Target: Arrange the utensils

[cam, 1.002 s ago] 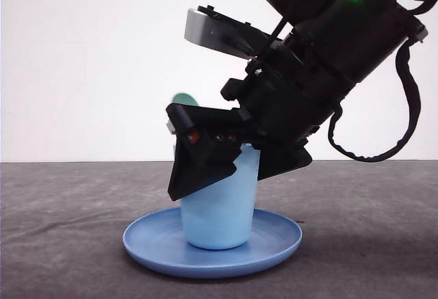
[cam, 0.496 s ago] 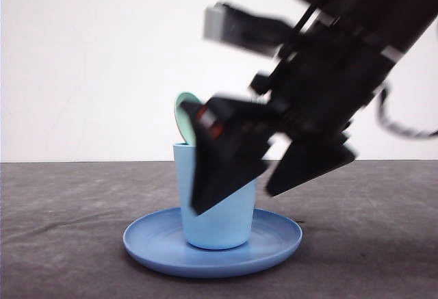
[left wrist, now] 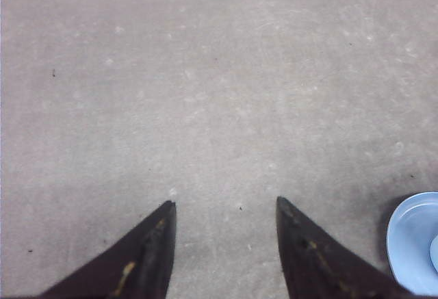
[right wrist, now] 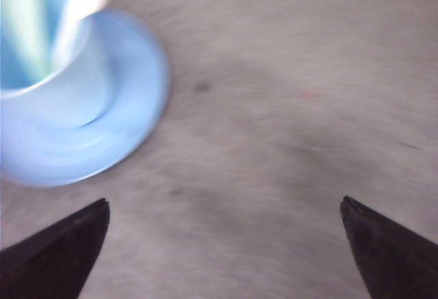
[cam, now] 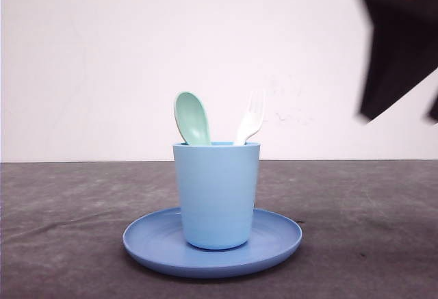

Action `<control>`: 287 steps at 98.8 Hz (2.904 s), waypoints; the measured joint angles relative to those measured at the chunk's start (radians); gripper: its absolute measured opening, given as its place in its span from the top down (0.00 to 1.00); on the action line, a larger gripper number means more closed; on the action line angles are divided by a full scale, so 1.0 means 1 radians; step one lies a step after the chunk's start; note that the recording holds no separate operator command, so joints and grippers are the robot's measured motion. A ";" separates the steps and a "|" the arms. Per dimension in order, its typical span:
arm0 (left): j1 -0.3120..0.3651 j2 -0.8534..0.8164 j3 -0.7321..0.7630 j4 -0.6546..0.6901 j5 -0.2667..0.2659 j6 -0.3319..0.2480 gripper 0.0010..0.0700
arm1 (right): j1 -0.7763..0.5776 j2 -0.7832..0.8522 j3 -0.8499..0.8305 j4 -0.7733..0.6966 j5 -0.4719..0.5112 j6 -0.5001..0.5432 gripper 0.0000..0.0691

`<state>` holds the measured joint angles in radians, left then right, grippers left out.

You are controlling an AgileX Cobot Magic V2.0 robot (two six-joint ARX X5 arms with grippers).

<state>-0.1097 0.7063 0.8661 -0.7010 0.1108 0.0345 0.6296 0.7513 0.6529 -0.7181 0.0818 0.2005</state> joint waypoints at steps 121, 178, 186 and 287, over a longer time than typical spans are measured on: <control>0.000 0.000 0.000 -0.010 0.000 -0.001 0.98 | -0.356 -0.130 0.192 -0.261 -0.007 -0.043 0.97; 0.000 -0.013 -0.003 0.010 -0.060 0.006 0.98 | -0.356 -0.130 0.192 -0.261 -0.006 -0.043 0.98; 0.021 -0.079 -0.038 0.037 -0.113 0.006 0.98 | -0.356 -0.130 0.192 -0.261 -0.006 -0.043 0.98; 0.075 -0.702 -0.834 0.526 -0.135 -0.114 0.98 | -0.356 -0.130 0.192 -0.258 -0.006 -0.043 0.98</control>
<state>-0.0349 0.0040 0.0322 -0.1745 -0.0242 -0.0795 0.2737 0.6216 0.8448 -0.9760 0.0761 0.1577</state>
